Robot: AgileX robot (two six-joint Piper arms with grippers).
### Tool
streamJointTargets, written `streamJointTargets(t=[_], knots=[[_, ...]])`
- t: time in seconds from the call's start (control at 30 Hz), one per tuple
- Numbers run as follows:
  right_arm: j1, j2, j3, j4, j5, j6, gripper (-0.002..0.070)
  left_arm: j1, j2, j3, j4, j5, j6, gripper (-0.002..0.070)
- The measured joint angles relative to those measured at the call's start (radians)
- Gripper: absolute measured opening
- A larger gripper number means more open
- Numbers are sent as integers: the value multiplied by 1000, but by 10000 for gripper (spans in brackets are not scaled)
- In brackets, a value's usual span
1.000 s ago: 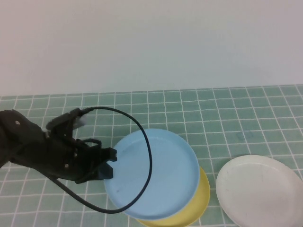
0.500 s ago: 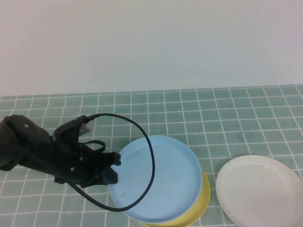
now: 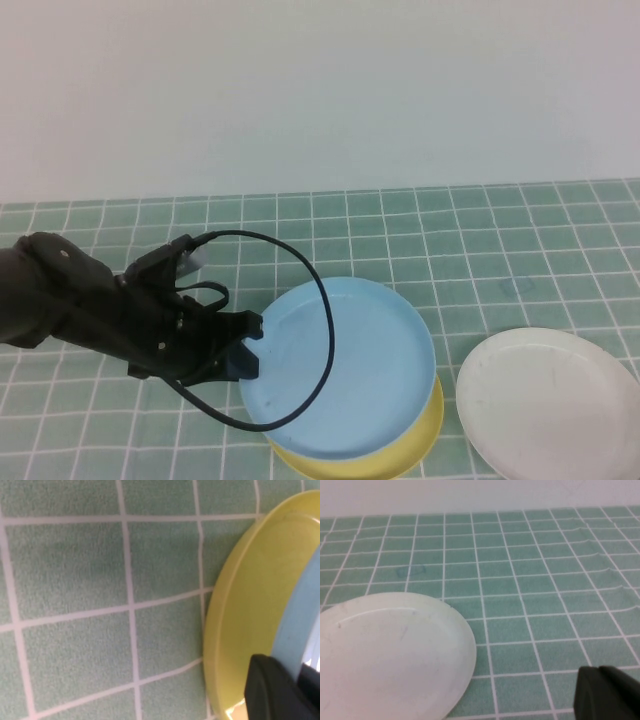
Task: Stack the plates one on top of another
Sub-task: Place the blue plate on the yellow plate
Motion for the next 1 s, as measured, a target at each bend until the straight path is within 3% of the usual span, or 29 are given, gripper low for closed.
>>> streamJointTargets(t=[0.53, 1.0], knots=[[0, 0, 0, 0, 0, 0, -2, -71, 52, -27, 52, -29, -3, 9], [0, 0, 0, 0, 0, 0, -2, -69, 59, -27, 117, -28, -57, 174]])
